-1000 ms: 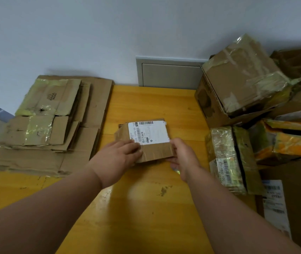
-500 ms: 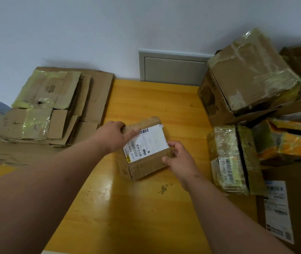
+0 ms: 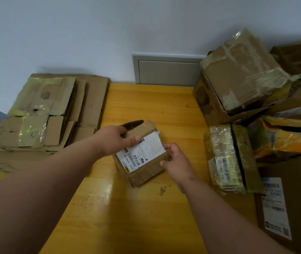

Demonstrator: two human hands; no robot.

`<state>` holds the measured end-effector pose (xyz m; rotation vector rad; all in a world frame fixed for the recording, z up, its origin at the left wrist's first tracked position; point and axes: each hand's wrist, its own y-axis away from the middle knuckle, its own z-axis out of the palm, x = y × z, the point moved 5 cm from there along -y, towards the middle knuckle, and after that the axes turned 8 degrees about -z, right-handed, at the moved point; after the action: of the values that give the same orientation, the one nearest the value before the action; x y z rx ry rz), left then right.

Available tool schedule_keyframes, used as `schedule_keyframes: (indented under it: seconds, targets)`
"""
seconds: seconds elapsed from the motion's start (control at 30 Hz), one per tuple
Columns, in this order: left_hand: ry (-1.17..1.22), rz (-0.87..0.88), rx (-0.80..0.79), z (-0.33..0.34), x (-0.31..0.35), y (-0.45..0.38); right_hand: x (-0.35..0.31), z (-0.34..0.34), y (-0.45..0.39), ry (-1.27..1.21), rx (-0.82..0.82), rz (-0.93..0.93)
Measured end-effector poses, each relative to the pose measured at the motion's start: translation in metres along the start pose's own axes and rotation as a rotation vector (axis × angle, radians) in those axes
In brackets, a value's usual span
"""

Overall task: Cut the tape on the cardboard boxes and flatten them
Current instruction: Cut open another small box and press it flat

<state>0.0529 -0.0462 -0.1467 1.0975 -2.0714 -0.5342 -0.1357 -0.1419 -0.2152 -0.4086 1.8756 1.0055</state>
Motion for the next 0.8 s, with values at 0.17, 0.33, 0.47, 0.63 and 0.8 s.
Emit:
schedule_keyframes:
  seconds: [0.17, 0.33, 0.47, 0.63, 0.8]
  targets:
    - [0.043, 0.178, -0.074, 0.001, 0.006, 0.007, 0.001, -0.006, 0.001, 0.061, 0.001, 0.03]
    - [-0.452, 0.337, 0.083, -0.001, 0.011, 0.017, 0.006, -0.008, 0.002, 0.099, -0.02, 0.075]
    - [-0.686, 0.457, 0.41, -0.011, 0.02, 0.027, 0.003, -0.007, 0.002, 0.101, -0.026, 0.088]
    - [-0.727, 0.522, 0.452, -0.001, 0.013, 0.036, -0.013, -0.023, -0.002, 0.1, 0.069, 0.135]
    - [-0.778, 0.71, 0.477, 0.012, 0.012, 0.048, -0.051, -0.04, -0.013, -0.04, 0.137, 0.109]
